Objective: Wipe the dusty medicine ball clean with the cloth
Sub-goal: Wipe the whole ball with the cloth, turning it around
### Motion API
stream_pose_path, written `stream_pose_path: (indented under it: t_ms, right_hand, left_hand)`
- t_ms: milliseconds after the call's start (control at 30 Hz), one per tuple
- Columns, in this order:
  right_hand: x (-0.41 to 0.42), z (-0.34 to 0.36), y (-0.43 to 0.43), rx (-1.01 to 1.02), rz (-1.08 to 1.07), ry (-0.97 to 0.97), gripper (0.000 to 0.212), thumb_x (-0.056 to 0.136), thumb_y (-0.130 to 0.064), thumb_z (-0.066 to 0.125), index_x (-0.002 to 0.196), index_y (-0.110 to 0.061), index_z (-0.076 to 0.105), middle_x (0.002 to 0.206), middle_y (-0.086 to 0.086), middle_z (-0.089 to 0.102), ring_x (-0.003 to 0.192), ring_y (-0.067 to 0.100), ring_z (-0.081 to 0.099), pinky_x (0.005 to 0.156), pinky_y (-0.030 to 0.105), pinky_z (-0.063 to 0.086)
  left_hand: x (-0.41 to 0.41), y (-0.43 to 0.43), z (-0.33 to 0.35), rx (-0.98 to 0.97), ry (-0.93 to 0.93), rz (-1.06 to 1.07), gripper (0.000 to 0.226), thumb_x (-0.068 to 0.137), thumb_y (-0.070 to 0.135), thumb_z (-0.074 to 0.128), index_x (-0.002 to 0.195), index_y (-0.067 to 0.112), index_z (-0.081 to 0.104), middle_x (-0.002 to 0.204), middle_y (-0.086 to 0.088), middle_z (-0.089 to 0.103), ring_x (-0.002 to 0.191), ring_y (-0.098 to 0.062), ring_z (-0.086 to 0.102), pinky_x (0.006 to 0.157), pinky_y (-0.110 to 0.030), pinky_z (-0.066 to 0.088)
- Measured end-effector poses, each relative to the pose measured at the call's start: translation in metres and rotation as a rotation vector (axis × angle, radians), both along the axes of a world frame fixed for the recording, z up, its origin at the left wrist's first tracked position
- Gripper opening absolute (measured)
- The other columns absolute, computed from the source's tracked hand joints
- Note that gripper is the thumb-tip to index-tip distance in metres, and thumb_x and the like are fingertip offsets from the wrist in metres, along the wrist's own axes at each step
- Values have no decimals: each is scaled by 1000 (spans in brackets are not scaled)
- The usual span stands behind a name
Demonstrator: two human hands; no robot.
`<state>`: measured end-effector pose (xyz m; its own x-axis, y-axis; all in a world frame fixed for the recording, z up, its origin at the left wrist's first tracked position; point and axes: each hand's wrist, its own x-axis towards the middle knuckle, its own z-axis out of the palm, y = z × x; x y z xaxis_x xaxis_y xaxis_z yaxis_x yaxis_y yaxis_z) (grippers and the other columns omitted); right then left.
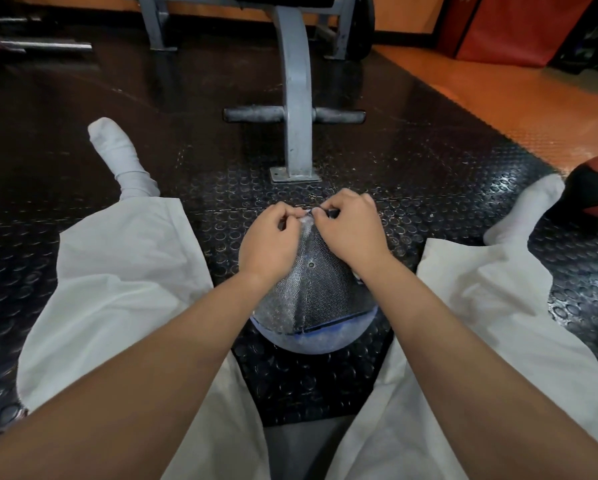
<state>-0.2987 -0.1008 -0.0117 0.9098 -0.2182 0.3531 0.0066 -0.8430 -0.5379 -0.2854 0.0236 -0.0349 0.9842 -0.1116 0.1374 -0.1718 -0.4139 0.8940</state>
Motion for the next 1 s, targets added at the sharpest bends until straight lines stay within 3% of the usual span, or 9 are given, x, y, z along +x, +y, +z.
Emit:
stream_pose_path:
  t_ms: [100, 333, 433, 633, 767, 867, 1000]
  right_hand:
    - [-2, 3, 2, -68, -30, 31, 25, 94, -29, 55, 99, -10, 71, 107, 4, 62, 108, 28, 45, 94, 41, 40]
    - [-30, -6, -9, -96, -29, -114, 21, 92, -20, 60, 97, -5, 72, 95, 8, 63, 94, 30, 48, 83, 33, 37]
    - [-19, 2, -8, -95, 6, -26, 20, 92, -22, 58, 94, -8, 73, 100, 4, 64, 100, 28, 48, 89, 37, 41]
    - [12, 14, 2, -70, 14, 172, 23, 94, -26, 54, 108, -17, 70, 112, 1, 65, 120, 25, 41, 102, 42, 38]
    - [-4, 6, 0, -99, 62, 47, 19, 93, -22, 57, 100, -13, 72, 106, -1, 67, 106, 25, 45, 95, 41, 40]
    - [-32, -3, -3, -98, 165, -109, 13, 89, -16, 62, 92, -11, 74, 96, -1, 67, 92, 26, 46, 84, 41, 44]
    - [-37, 0, -6, -152, 211, -105, 13, 87, -16, 64, 92, -11, 75, 93, 0, 69, 90, 27, 48, 81, 43, 45]
  left_hand:
    - [3, -2, 3, 11, 17, -13, 22, 97, 21, 43, 95, 33, 62, 100, 8, 64, 64, -9, 53, 57, -30, 38]
    - [-1, -7, 4, 25, -4, -22, 22, 97, 22, 44, 95, 32, 63, 107, 12, 64, 78, -12, 60, 70, -36, 49]
    - [0, -6, 1, 26, -7, -20, 22, 97, 22, 43, 96, 32, 63, 103, 9, 64, 66, -12, 55, 57, -32, 40]
    - [5, -3, 0, 8, 21, -6, 20, 97, 21, 43, 95, 28, 62, 95, 6, 63, 60, -8, 47, 55, -29, 31]
    - [7, -5, 5, 10, 14, -23, 20, 96, 20, 45, 88, 31, 60, 102, 10, 65, 73, -12, 57, 64, -33, 44]
    - [5, -6, 7, 6, 12, -28, 21, 95, 19, 45, 88, 31, 62, 104, 15, 64, 86, -9, 59, 72, -31, 46]
    - [2, -5, 5, 0, -2, -40, 22, 96, 19, 45, 89, 33, 60, 106, 16, 63, 82, -8, 58, 68, -31, 45]
